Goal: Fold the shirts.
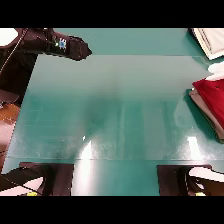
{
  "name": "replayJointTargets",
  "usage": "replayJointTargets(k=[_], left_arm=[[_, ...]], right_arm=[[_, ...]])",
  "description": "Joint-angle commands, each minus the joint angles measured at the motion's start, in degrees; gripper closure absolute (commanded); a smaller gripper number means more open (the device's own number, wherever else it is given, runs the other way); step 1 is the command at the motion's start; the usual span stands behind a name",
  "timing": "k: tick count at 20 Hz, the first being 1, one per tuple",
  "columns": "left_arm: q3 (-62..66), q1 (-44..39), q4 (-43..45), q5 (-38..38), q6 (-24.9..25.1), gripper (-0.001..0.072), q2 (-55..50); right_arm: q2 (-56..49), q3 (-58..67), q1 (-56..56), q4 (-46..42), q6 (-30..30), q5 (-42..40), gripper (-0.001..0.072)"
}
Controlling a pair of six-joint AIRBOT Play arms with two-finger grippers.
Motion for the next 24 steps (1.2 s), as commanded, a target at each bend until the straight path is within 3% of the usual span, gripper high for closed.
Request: replayJointTargets(k=[1, 7, 8, 9, 10, 17, 21, 24], left_arm=[[-0.02, -0.04, 0.02, -0.42, 0.15, 0.0683, -0.02], [-0.02, -0.04, 0.02, -0.76, 0.55, 0.0683, -0.02], [-0.02, -0.04, 0.02, -0.76, 0.57, 0.0683, -0.02], [-0.02, -0.04, 0.04, -0.79, 0.59, 0.0683, -0.02], [-0.02, -0.04, 0.04, -0.79, 0.59, 0.0683, -0.02], [-0.02, -0.04, 0.04, -0.76, 0.57, 0.0683, -0.02], [-0.02, -0.04, 0.04, -0.50, 0.55, 0.0682, 0.00], [0.00, -0.04, -0.28, -1.68, 0.50, 0.0682, 0.00]], right_arm=[[1.70, 0.13, -2.08, -12.07, 3.32, 6.45, 0.0700], [5.11, 0.11, -2.05, -33.68, 9.33, 11.61, 0.0685], [5.33, 0.11, -2.05, -34.69, 9.40, 12.57, 0.0598], [5.38, 0.04, -2.05, -35.45, 9.40, 13.16, 0.0436], [5.35, 0.00, -2.05, -36.24, 9.38, 14.01, 0.0339], [5.35, 0.00, -0.61, -39.30, 9.81, 15.50, 0.0324], [5.33, 0.02, 7.48, -27.28, 10.19, 14.73, 0.0326], [5.33, 0.02, 18.12, -25.33, 10.12, 13.42, 0.0329]])
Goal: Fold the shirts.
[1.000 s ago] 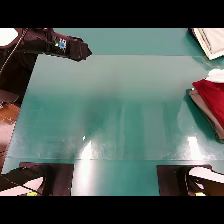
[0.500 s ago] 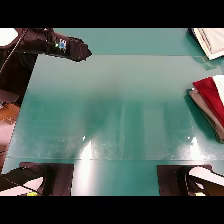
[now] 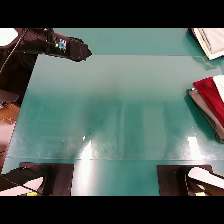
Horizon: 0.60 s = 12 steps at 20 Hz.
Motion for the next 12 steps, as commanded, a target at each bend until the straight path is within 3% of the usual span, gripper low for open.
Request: replayJointTargets(k=[1, 3, 4, 12], left_arm=[[0.00, -0.02, -0.24, -0.48, -0.07, 0.0682, 0.00], [0.00, -0.02, -0.24, 0.90, -0.07, 0.0683, 0.00], [0.00, -0.02, -0.24, 1.60, -0.07, 0.0683, 0.00], [0.00, -0.02, -0.24, 5.38, -0.09, 0.0683, 0.00]], right_arm=[[0.02, 0.00, 11.58, 4.09, 0.04, -1.66, 0.0355], [0.02, 0.00, 18.23, 4.07, -0.24, -3.19, 0.0608], [0.02, 0.00, 21.29, 4.04, -1.27, -4.15, 0.0698], [0.02, 0.00, 32.44, 4.07, -2.08, -7.56, 0.0698]])
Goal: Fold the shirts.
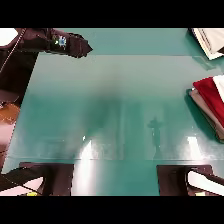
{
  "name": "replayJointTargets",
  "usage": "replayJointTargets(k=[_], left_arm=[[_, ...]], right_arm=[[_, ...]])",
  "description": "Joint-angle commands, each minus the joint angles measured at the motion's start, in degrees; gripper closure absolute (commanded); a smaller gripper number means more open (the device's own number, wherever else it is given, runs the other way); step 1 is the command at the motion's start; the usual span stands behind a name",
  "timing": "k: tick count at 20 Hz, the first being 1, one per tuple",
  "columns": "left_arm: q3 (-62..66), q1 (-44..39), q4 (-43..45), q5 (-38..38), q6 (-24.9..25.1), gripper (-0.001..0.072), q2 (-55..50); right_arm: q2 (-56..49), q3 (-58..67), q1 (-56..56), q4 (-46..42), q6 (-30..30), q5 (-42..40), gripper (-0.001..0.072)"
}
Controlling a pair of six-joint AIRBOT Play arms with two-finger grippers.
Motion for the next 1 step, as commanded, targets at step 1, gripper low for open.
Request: replayJointTargets(k=[1], left_arm=[[0.00, -0.02, 0.00, 1.92, -0.04, 0.0682, 0.00]], right_arm=[[0.02, 0.00, 2.99, 0.17, -0.13, -0.83, 0.0698]])
